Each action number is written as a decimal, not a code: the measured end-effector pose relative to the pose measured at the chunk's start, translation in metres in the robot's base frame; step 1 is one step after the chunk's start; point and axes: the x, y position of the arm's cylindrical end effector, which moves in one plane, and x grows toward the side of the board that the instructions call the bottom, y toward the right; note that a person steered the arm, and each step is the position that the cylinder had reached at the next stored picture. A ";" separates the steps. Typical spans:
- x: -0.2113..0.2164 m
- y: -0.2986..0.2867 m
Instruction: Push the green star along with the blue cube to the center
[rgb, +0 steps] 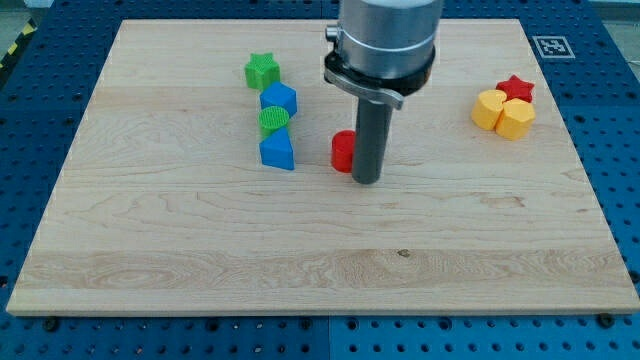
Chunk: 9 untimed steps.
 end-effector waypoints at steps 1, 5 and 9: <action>-0.012 -0.024; -0.046 0.105; -0.211 -0.063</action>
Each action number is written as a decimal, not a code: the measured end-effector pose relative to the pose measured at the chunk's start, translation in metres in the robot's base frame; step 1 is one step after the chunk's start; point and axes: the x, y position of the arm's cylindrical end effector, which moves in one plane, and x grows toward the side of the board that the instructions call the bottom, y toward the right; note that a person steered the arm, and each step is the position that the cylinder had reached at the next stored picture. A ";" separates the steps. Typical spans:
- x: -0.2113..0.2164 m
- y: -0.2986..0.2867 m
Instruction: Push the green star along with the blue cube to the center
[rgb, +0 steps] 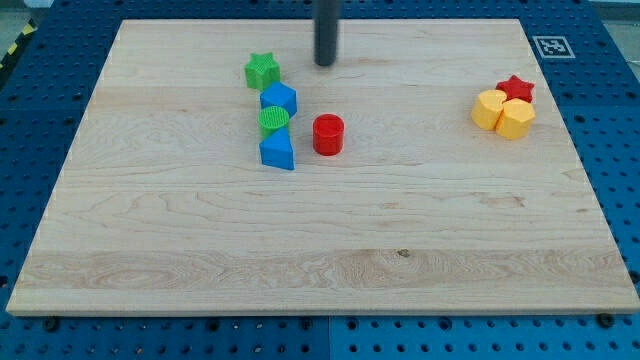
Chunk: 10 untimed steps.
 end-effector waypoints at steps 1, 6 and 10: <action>-0.020 -0.083; 0.056 -0.054; 0.061 -0.083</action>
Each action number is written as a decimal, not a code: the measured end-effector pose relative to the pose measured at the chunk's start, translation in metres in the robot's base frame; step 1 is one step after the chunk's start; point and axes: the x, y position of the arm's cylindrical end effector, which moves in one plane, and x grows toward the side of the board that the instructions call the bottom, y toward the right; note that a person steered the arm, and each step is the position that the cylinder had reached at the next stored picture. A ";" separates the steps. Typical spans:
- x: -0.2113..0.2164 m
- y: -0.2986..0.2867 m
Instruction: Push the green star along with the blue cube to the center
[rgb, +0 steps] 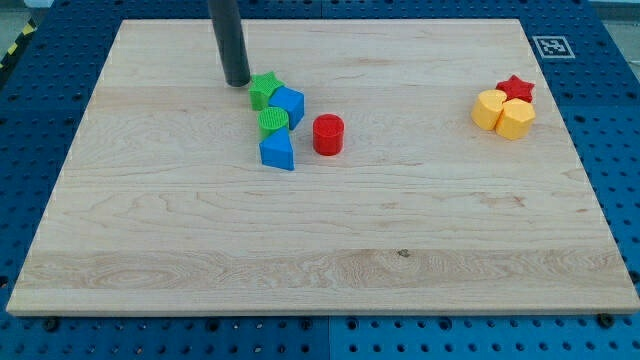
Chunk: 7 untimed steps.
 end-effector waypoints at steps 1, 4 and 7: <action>0.016 0.011; 0.032 0.063; -0.037 0.112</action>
